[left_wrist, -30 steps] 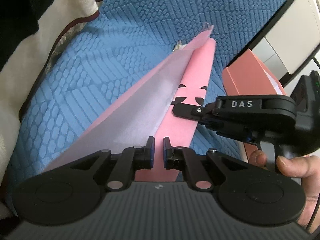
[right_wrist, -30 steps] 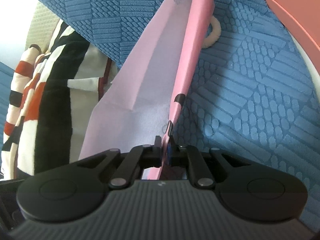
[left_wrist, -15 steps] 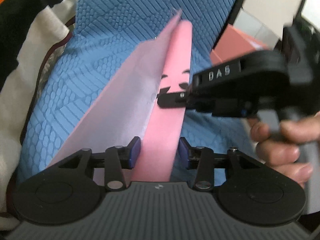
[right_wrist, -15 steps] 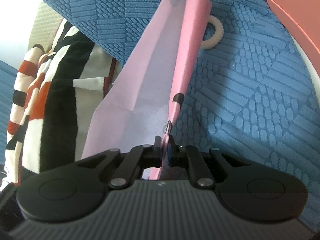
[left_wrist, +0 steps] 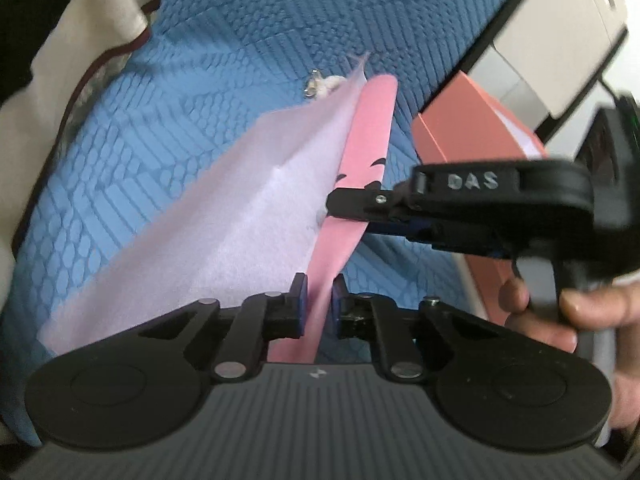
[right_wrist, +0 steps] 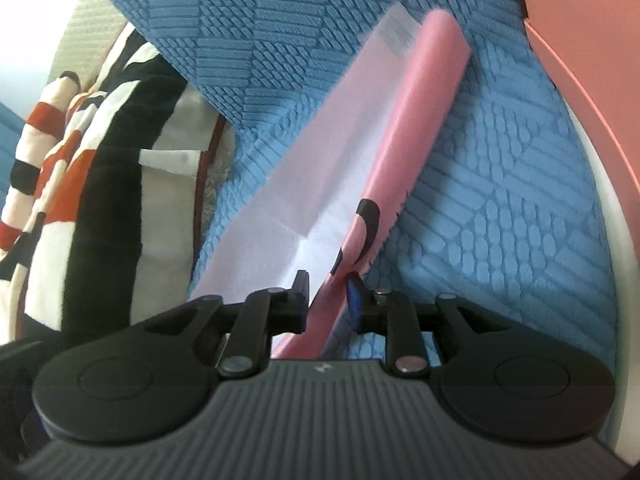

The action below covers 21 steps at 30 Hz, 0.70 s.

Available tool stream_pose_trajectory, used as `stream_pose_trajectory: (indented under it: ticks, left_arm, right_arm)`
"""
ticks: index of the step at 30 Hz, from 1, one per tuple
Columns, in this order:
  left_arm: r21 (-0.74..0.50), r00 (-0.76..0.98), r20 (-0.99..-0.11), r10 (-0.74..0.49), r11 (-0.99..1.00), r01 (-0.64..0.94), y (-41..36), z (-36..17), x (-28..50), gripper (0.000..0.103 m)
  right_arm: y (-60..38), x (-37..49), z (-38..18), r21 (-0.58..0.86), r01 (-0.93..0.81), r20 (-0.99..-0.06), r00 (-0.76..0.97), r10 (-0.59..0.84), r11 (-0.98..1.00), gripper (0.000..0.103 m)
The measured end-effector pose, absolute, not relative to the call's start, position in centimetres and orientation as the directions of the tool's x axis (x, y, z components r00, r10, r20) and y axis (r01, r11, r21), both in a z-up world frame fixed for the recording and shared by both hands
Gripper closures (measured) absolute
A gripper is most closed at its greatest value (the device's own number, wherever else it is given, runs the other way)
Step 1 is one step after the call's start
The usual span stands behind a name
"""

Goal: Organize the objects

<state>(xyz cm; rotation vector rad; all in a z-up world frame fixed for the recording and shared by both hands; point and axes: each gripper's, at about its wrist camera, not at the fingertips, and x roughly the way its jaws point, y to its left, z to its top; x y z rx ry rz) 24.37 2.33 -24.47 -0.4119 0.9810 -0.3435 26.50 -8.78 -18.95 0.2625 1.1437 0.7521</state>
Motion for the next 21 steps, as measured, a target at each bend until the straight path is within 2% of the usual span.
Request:
stream_pose_trajectory:
  ticks: [9,21]
  left_arm:
    - [-0.598,0.504,-0.694,-0.514,0.802,-0.006,4.7,-25.4,25.6,0.094]
    - [-0.619,0.487,-0.715,-0.502,0.778,-0.107,6.6,-26.5,27.3,0.093]
  right_arm:
    - [-8.3,26.1,-17.3,0.520,-0.474,-0.677,0.278,0.682,0.710,0.079]
    - [-5.1,26.1,-18.6,0.472,-0.536,-0.678,0.285,0.677,0.699,0.079]
